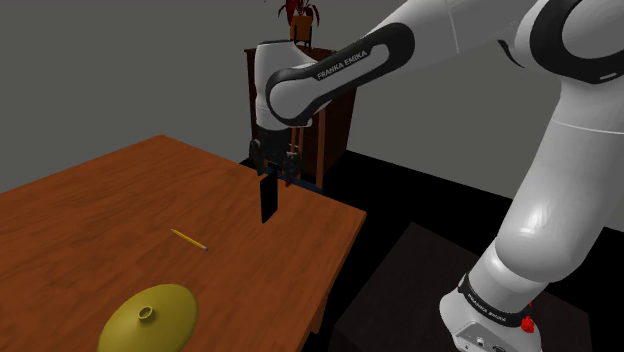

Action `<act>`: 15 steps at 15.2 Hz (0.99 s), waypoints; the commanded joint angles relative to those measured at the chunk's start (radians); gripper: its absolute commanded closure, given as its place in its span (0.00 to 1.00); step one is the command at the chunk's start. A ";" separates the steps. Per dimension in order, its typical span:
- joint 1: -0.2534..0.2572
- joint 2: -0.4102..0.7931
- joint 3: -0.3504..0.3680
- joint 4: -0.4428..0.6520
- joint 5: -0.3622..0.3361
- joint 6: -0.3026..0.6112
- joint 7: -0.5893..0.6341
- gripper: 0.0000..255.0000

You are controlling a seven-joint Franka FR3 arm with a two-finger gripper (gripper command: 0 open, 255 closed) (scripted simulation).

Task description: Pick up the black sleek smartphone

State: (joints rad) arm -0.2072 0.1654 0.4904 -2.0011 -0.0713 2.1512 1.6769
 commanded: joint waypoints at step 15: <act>-0.003 -0.021 0.003 0.022 0.013 -0.040 -0.008 1.00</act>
State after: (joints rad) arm -0.2091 0.1516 0.4920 -1.9827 -0.0629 2.1214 1.6712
